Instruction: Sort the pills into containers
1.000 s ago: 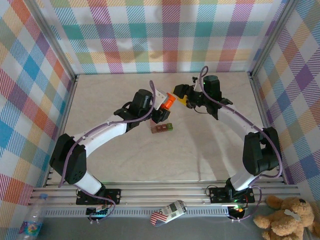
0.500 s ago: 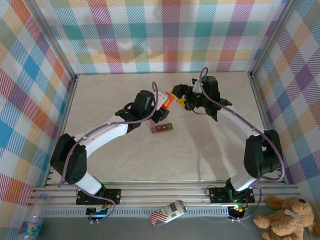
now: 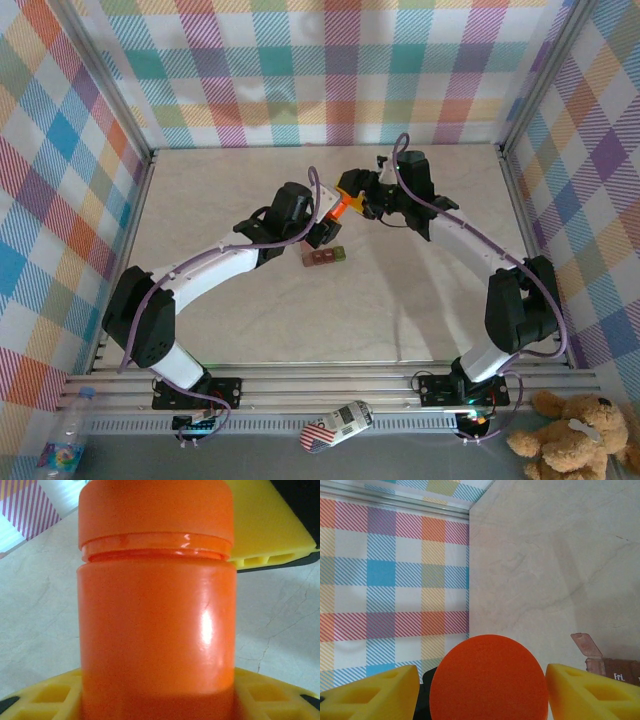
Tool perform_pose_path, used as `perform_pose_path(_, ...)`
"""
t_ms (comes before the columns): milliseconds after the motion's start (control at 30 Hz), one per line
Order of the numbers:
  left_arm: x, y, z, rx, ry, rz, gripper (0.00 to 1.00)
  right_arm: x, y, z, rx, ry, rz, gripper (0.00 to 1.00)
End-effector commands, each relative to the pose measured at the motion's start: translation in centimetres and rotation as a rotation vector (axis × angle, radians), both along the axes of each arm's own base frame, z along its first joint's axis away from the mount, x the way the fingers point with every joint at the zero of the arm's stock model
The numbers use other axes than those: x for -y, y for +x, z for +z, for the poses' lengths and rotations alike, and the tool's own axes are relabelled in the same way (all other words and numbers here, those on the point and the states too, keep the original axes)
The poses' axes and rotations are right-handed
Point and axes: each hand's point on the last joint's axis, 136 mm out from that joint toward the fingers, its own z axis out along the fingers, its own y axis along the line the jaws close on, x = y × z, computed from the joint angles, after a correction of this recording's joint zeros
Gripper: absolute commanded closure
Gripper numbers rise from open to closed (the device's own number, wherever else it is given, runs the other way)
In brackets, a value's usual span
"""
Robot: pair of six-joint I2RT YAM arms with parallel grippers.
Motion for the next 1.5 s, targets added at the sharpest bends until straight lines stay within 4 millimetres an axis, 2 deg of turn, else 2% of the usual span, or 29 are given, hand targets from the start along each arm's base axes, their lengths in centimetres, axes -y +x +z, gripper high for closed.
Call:
perform_pose_path(0,0.9,0.3,1.9,0.053,-0.044,-0.009,1.0,-0.9,0.3,0.7,0.009,0.034,0.02,0.38)
perform_pose_path(167,0.9,0.4,2.2,0.046,-0.069,-0.002,1.0,-0.9,0.0,0.1,0.009,0.029,0.032,0.56)
perform_pose_path(300,0.6,0.3,2.8,0.013,-0.123,-0.003,1.0,-0.6,-0.2,-0.6,0.011,0.014,0.037,0.62)
perform_pose_path(500,0.6,-0.5,4.1,-0.055,-0.219,-0.062,1.0,0.6,0.6,-0.9,0.096,0.003,0.042,0.63)
perform_pose_path(633,1.0,-1.7,4.8,-0.112,-0.285,-0.141,1.0,0.7,0.9,0.7,0.255,0.011,0.11,0.63)
perform_pose_path(767,1.8,-3.0,5.3,-0.17,-0.331,-0.228,1.0,0.4,0.2,2.2,0.407,-0.007,0.203,0.62)
perform_pose_path(900,2.5,-4.1,5.4,-0.215,-0.363,-0.308,1.0,0.4,0.1,2.1,0.442,-0.032,0.245,0.62)
perform_pose_path(967,2.7,-4.0,5.2,-0.227,-0.363,-0.311,1.0,0.8,0.4,1.8,0.416,-0.041,0.233,0.62)
perform_pose_path(1033,2.5,-3.4,4.8,-0.221,-0.345,-0.278,1.0,1.1,0.7,1.6,0.38,-0.039,0.209,0.59)
perform_pose_path(1200,0.6,-0.8,3.3,-0.149,-0.231,-0.111,1.0,2.3,1.4,1.4,0.267,-0.041,0.092,0.29)
perform_pose_path(1300,-0.7,0.6,2.2,-0.08,-0.119,-0.01,1.0,3.0,1.4,2.0,0.213,-0.028,0.029,0.26)
perform_pose_path(1467,-1.1,1.0,1.1,0.004,0.003,0.041,1.0,3.6,1.4,1.6,0.111,-0.001,-0.049,0.25)
